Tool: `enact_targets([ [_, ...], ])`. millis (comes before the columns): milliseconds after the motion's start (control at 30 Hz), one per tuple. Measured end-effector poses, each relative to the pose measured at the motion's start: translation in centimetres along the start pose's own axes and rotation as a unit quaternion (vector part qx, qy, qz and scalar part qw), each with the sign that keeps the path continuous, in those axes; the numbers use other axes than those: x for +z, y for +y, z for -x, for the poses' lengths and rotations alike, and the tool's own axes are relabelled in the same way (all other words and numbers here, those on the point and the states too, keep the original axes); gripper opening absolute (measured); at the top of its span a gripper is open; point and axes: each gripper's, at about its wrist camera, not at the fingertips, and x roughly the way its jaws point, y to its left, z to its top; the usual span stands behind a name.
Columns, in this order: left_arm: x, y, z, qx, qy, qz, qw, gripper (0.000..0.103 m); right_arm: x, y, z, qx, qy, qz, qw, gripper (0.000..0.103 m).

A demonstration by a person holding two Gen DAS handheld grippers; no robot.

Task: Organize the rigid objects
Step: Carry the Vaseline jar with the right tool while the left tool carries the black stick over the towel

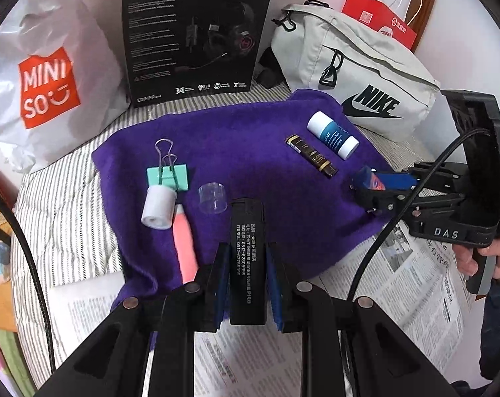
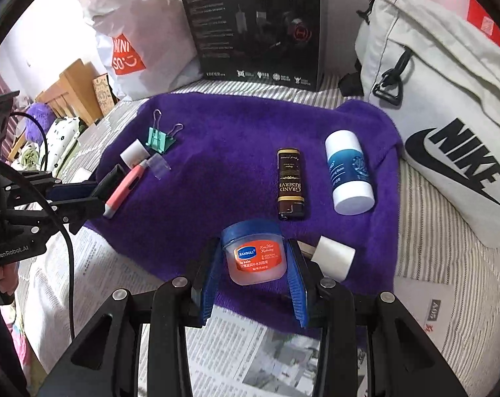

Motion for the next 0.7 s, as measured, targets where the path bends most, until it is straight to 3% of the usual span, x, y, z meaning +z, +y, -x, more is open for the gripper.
enact_targets([
  [700,1.6,1.0,-5.8,-0.013,0.039,-0.011,0.9991,0.021,0.3,0.0,-4.1,0.003,0.026,0.015,1.0,0.038],
])
